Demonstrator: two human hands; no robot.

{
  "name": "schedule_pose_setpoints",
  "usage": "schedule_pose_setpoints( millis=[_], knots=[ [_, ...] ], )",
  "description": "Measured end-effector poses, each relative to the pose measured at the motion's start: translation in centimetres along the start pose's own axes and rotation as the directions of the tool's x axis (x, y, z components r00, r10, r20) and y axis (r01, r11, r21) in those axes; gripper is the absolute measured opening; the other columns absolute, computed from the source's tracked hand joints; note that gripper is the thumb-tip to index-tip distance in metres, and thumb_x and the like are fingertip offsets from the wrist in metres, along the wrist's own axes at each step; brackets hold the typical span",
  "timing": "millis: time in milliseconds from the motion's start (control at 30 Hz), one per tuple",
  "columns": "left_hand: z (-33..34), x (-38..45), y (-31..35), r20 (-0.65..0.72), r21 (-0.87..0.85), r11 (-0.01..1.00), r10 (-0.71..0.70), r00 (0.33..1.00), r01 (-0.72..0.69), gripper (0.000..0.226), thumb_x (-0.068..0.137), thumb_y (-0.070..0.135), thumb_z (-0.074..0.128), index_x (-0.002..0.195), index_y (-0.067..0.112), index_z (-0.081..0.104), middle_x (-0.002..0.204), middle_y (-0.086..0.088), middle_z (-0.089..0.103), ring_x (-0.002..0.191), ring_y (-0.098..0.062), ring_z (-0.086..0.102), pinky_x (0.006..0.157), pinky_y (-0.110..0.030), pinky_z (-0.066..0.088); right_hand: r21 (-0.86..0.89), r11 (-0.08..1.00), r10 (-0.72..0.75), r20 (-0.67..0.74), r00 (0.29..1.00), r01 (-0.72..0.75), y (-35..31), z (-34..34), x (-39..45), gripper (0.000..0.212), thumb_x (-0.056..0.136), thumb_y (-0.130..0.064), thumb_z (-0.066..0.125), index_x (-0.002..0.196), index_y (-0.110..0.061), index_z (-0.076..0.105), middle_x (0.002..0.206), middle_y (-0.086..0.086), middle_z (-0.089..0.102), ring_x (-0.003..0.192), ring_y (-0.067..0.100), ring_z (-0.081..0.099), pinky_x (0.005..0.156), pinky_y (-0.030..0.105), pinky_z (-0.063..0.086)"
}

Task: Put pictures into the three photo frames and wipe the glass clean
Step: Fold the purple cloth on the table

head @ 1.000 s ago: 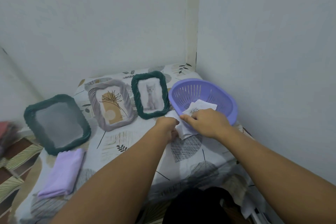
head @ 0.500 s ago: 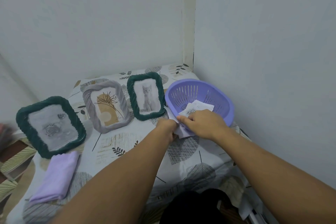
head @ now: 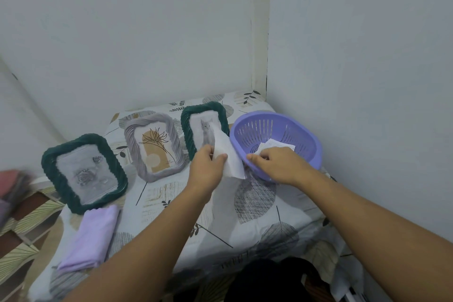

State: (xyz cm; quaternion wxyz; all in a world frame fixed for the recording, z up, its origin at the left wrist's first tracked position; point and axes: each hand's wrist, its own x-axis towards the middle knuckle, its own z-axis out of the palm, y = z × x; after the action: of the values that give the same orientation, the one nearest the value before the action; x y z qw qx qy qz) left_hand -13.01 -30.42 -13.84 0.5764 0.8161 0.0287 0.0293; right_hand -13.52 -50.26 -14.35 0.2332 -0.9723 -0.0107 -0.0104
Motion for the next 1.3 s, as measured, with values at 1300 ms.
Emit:
schedule_pose_setpoints(
  millis=[1300],
  knots=[
    [3.5,4.4,2.9,0.152,0.072,0.956,-0.291,0.945,0.283,0.024,0.093,0.013,0.072,0.073,0.004,0.062,0.068,-0.011,0.063,0.034,-0.007,0.049,0.035,-0.017,0.034,0.421,0.871,0.279,0.004,0.960,-0.255,5.2,-3.1,6.9,0.022,0.094,-0.019,0.067,0.115,-0.016,0.066,0.115,0.008,0.072,0.107,0.030,0.067,0.099,0.046,0.052]
  ],
)
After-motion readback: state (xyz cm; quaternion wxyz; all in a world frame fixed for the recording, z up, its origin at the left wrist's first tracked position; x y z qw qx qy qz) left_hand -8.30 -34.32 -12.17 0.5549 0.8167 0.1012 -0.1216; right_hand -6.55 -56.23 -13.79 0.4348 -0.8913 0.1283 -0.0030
